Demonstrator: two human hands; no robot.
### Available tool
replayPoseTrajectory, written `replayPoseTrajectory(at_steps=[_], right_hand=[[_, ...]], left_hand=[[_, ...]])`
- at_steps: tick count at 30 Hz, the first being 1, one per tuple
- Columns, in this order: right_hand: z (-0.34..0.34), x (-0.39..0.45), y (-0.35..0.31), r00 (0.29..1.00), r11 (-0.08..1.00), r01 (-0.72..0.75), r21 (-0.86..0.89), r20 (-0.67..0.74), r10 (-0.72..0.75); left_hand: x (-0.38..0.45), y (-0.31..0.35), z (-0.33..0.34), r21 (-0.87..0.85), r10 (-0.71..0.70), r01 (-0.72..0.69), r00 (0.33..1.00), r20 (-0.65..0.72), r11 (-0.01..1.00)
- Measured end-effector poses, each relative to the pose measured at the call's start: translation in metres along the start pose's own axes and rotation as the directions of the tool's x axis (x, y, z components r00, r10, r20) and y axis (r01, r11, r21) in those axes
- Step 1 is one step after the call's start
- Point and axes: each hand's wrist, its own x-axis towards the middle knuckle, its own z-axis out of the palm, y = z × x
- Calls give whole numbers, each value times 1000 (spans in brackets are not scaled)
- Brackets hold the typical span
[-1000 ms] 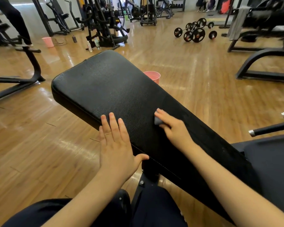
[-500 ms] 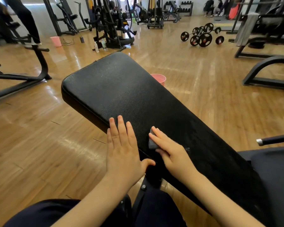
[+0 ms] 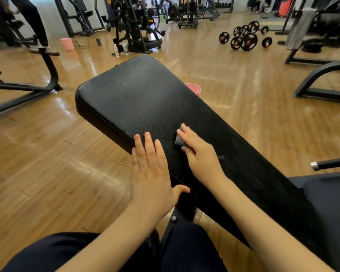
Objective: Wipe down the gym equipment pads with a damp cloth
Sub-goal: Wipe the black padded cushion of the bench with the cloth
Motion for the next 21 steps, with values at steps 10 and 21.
replayPoseTrajectory(at_steps=[10,21], right_hand=[[-51,9,81,955,958,-288,-14,-83,286],[-23,-72,14,993,993,-118,4,2,118]], left_hand=[[-2,1,-3,36,-5,4,1000,20,999],[0,1,-3,20,-8,7,1000,27,1000]])
